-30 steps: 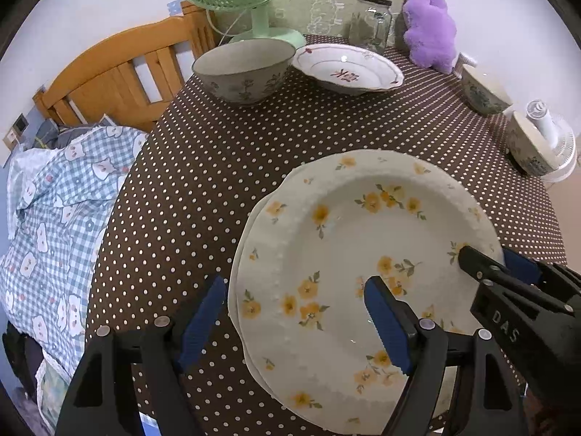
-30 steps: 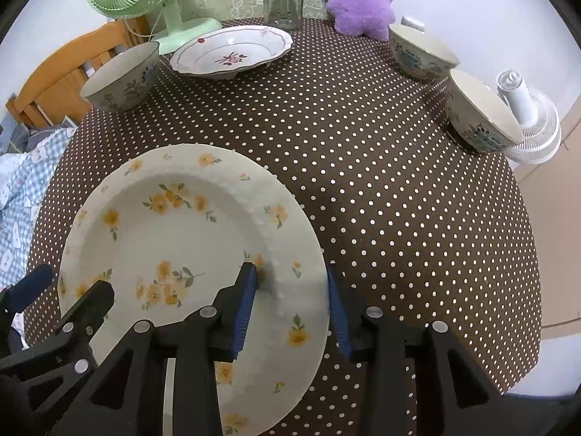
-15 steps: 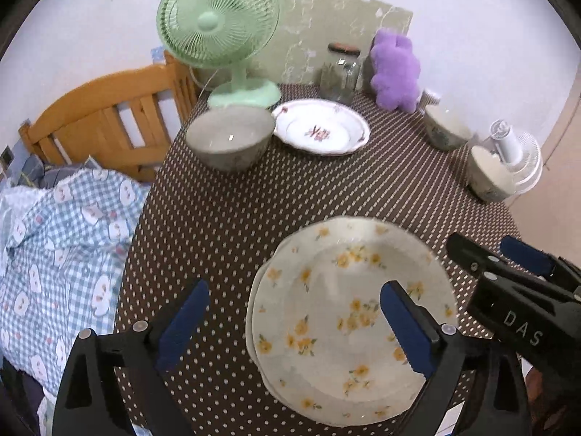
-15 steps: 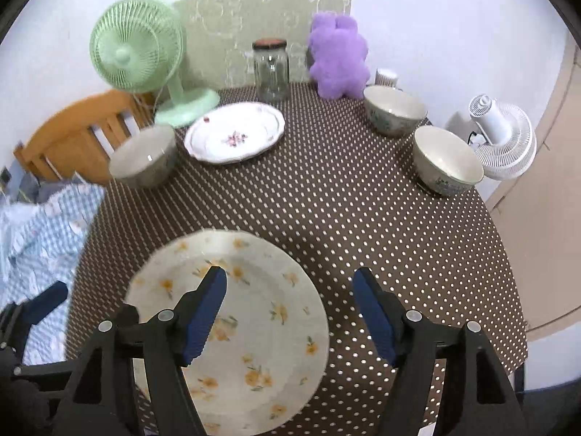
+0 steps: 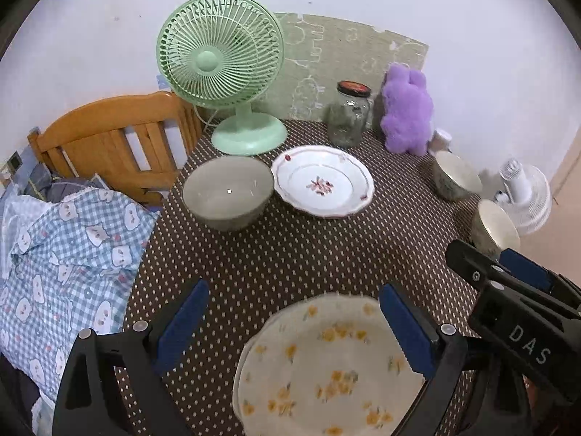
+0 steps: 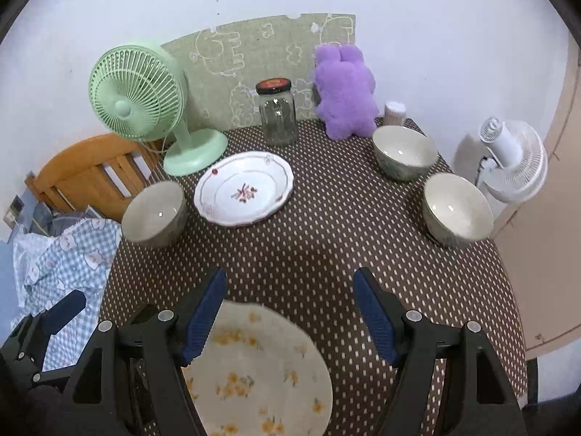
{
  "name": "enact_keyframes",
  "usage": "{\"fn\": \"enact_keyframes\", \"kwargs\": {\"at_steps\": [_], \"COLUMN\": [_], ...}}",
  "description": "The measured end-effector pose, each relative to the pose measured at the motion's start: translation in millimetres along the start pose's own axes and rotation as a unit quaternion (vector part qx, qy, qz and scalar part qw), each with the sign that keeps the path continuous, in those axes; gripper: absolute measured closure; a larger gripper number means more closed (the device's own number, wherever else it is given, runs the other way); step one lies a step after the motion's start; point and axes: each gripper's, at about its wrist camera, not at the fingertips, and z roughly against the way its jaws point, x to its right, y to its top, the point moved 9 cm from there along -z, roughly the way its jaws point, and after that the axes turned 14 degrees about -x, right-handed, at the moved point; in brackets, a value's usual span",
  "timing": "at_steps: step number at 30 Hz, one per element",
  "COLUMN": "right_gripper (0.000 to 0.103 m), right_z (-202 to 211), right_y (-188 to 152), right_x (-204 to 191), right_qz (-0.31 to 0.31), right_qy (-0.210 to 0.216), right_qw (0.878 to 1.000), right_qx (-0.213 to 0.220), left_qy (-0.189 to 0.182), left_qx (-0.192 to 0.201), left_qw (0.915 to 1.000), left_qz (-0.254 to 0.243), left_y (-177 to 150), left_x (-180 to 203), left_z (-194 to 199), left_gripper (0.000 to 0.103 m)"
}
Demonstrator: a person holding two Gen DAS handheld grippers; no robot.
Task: Organize plates and bowls
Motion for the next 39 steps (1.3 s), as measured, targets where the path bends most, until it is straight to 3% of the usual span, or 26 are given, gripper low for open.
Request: {"fn": "enact_keyframes", "kwargs": {"at_steps": [15,22,27,36,39], "right_gripper": [0.028,0.028,0.028,0.029,0.036], "right_z": [-51,-93,-129,-182,-198], "right_y": [102,138,149,150,150], "right_x": [15,17,13,8,5], "right_qz": [0.058,0.070,0.083,0.089,0.092], "right_qy": [0.022,0.036,0.040,0.048,0.047], "right_qw": [0.998,0.997,0.995,0.993,0.992], "right_qx": [-0.001,-0.015,-0.032,-0.067,-0.076], "left_qy": [0.038,0.062,0.066,0.090,0.088], "left_qx": [0.011,-0.002,-0.023,-0.059,-0.076], "left_qw": [0.9964,0.9906,0.9850,0.9796,0.9783], "left_qz": [0.074,0.122,0.158,0.170,0.171], "left_y": [77,101,101,107,104], "left_x": [23,20,16,7,5], "left_z": [-44,-79,-110,-160,-174], "left_gripper": [0.014,0.016,0.019,0.030,0.037]}}
